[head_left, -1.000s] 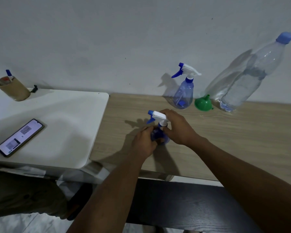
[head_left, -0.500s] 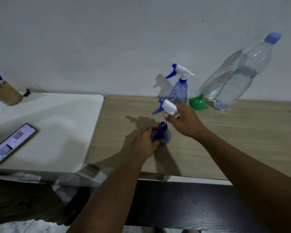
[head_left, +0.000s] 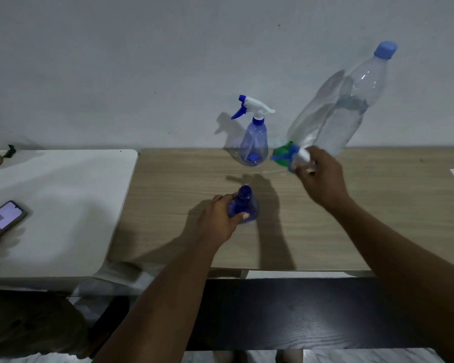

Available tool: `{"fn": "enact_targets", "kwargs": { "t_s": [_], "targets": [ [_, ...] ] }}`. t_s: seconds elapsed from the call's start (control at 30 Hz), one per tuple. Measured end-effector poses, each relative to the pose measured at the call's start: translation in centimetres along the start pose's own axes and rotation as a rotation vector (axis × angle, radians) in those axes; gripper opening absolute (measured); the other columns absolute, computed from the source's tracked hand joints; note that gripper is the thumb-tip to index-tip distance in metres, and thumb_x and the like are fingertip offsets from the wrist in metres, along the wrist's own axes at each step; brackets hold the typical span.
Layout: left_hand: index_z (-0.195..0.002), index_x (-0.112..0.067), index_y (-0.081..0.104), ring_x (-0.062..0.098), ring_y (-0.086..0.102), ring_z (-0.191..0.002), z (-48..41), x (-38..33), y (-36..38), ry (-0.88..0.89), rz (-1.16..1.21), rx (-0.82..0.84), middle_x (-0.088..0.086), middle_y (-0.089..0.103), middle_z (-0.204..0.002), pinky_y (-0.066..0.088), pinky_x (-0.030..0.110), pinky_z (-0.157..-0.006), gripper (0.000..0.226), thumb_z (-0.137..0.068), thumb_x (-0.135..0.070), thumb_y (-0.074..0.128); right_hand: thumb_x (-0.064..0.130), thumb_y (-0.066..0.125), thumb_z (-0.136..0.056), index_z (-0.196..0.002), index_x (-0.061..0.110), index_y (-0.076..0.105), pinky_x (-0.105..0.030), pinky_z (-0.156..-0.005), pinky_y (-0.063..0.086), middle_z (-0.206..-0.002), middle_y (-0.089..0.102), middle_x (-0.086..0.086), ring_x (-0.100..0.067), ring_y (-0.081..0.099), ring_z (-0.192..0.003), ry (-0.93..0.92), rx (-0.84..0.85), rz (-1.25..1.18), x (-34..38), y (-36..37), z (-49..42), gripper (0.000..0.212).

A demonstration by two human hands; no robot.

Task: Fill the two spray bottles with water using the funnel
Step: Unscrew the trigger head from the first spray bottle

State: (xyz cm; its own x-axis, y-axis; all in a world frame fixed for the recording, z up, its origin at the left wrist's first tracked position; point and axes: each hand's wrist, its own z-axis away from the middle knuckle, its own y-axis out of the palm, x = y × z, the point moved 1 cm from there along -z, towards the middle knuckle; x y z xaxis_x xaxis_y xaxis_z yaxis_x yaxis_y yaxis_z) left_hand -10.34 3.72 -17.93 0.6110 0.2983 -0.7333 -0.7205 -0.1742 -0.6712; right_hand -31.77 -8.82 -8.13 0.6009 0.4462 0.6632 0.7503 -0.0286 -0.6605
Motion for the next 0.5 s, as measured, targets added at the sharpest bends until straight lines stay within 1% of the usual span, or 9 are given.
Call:
{"fn": "enact_targets", "kwargs": {
  "t_s": [0.07, 0.13, 0.2, 0.27, 0.33, 0.37, 0.4, 0.47, 0.5],
  "targets": [
    [-0.122, -0.031, 0.062, 0.020, 0.063, -0.100, 0.0, 0.0, 0.1, -0.010, 0.004, -0.012, -0.004, 0.063, -0.113, 0.055, 0.045, -0.087, 0.054, -0.075, -0.047, 0.081, 0.011, 0.076, -0.080, -0.100, 0.013, 0.069, -0.029, -0.071, 0.048, -0.099, 0.063, -0.003, -0.018, 0.060, -0.084, -0.063, 0.113, 0.044, -1.2, 1.9, 1.9, 0.021],
    [-0.123, -0.030, 0.062, 0.020, 0.064, -0.101, 0.0, 0.0, 0.3, -0.020, 0.011, -0.023, -0.004, 0.063, -0.115, 0.055, 0.046, -0.088, 0.054, -0.074, -0.047, 0.081, 0.006, 0.075, -0.076, -0.100, 0.014, 0.069, -0.036, -0.070, 0.050, -0.103, 0.061, -0.004, -0.024, 0.059, -0.090, -0.126, 0.217, 0.161, -2.4, 3.4, 4.2, 0.026],
    [-0.125, -0.029, 0.062, 0.020, 0.064, -0.102, 0.1, -0.1, 0.3, -0.030, 0.015, -0.017, -0.004, 0.063, -0.117, 0.055, 0.046, -0.089, 0.056, -0.076, -0.048, 0.080, 0.008, 0.076, -0.075, -0.108, 0.012, 0.069, -0.037, -0.070, 0.053, -0.111, 0.061, -0.008, -0.029, 0.059, -0.097, -0.174, 0.304, 0.303, -3.7, 4.2, 6.7, 0.034],
    [-0.128, -0.026, 0.060, 0.020, 0.063, -0.104, 0.1, -0.2, 0.3, -0.041, 0.013, -0.006, -0.003, 0.063, -0.122, 0.054, 0.045, -0.091, 0.057, -0.078, -0.046, 0.081, 0.017, 0.077, -0.078, -0.119, 0.013, 0.065, -0.039, -0.078, 0.054, -0.122, 0.059, -0.011, -0.030, 0.059, -0.107, -0.205, 0.377, 0.398, -4.6, 4.9, 8.6, 0.042],
    [-0.130, -0.024, 0.060, 0.020, 0.063, -0.106, 0.1, -0.3, 0.3, -0.050, 0.015, -0.003, -0.002, 0.062, -0.124, 0.054, 0.044, -0.093, 0.058, -0.080, -0.043, 0.081, 0.028, 0.068, -0.089, -0.126, 0.024, 0.059, -0.038, -0.088, 0.053, -0.129, 0.055, -0.005, -0.025, 0.057, -0.113, -0.166, 0.434, 0.399, -5.3, 5.4, 9.8, 0.038],
    [-0.131, -0.024, 0.060, 0.020, 0.063, -0.107, 0.1, -0.3, 0.3, -0.048, 0.016, -0.006, -0.002, 0.063, -0.124, 0.054, 0.044, -0.093, 0.058, -0.080, -0.042, 0.081, 0.032, 0.061, -0.093, -0.126, 0.031, 0.055, -0.038, -0.089, 0.052, -0.128, 0.054, -0.001, -0.023, 0.057, -0.112, -0.148, 0.459, 0.385, -5.7, 5.7, 10.1, 0.034],
    [-0.131, -0.024, 0.060, 0.020, 0.063, -0.107, 0.1, -0.5, 0.2, -0.046, 0.014, -0.007, -0.001, 0.063, -0.124, 0.054, 0.044, -0.093, 0.058, -0.080, -0.041, 0.081, 0.031, 0.060, -0.094, -0.128, 0.033, 0.053, -0.039, -0.088, 0.052, -0.127, 0.053, -0.001, -0.023, 0.057, -0.109, -0.097, 0.474, 0.366, -5.8, 5.7, 10.2, 0.034],
    [-0.129, -0.024, 0.061, 0.019, 0.063, -0.105, 0.2, -0.5, 0.2, -0.039, 0.011, -0.014, -0.002, 0.064, -0.122, 0.054, 0.044, -0.092, 0.058, -0.079, -0.042, 0.082, 0.026, 0.071, -0.085, -0.132, 0.025, 0.055, -0.041, -0.086, 0.052, -0.127, 0.053, -0.010, -0.029, 0.056, -0.108, -0.121, 0.473, 0.435, -6.1, 6.1, 10.2, 0.050],
    [-0.128, -0.024, 0.061, 0.018, 0.063, -0.105, 0.2, -0.4, 0.2, -0.035, 0.010, -0.017, -0.002, 0.064, -0.121, 0.054, 0.044, -0.092, 0.057, -0.078, -0.042, 0.082, 0.026, 0.074, -0.081, -0.131, 0.022, 0.058, -0.041, -0.085, 0.051, -0.124, 0.055, -0.012, -0.030, 0.056, -0.107, -0.137, 0.418, 0.420, -6.1, 6.2, 9.8, 0.053]
  ]
}}
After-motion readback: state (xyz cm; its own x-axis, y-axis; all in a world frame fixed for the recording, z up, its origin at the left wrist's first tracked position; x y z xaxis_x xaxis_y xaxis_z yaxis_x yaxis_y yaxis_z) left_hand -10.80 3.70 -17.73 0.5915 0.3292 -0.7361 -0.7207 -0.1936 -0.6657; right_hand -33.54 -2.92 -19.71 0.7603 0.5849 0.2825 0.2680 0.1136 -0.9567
